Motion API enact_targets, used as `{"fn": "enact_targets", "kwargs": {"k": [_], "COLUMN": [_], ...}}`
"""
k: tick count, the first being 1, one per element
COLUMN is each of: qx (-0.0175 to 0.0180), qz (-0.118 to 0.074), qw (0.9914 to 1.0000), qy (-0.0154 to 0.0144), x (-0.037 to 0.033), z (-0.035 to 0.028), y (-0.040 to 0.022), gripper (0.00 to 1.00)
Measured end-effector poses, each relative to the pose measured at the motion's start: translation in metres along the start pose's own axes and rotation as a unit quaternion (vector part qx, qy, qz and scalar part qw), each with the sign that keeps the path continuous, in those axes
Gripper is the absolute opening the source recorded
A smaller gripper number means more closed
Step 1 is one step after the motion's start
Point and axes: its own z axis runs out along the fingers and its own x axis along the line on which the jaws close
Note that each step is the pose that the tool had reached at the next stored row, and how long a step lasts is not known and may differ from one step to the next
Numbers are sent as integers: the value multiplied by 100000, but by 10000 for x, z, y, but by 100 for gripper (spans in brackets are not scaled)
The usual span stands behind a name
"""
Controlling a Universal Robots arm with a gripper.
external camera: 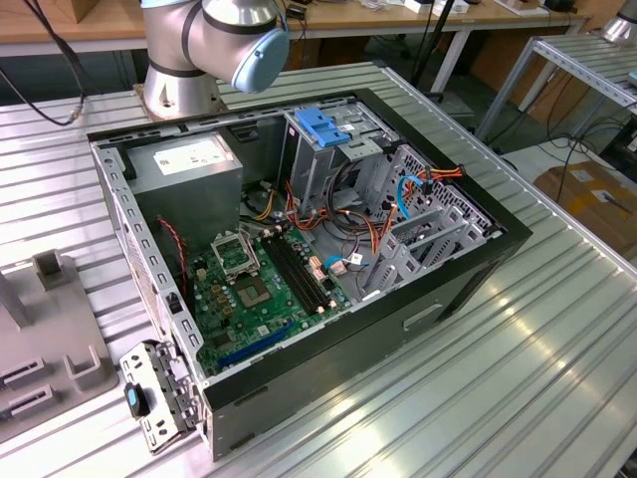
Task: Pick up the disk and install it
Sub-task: 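Pick up the disk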
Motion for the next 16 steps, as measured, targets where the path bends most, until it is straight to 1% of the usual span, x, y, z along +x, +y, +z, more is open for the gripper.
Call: {"fn": "enact_targets", "kwargs": {"k": [4, 7, 11, 16], "qx": [-3, 1, -1, 5], "qz": [-1, 0, 0, 1], "qw": [100000, 100000, 100000, 100000], "qy": [1, 0, 3, 47], "x": [-2, -7, -14, -20], "z": [-39, -115, -182, -203], "y": [0, -1, -1, -2], "gripper": [35, 35, 35, 35]}}
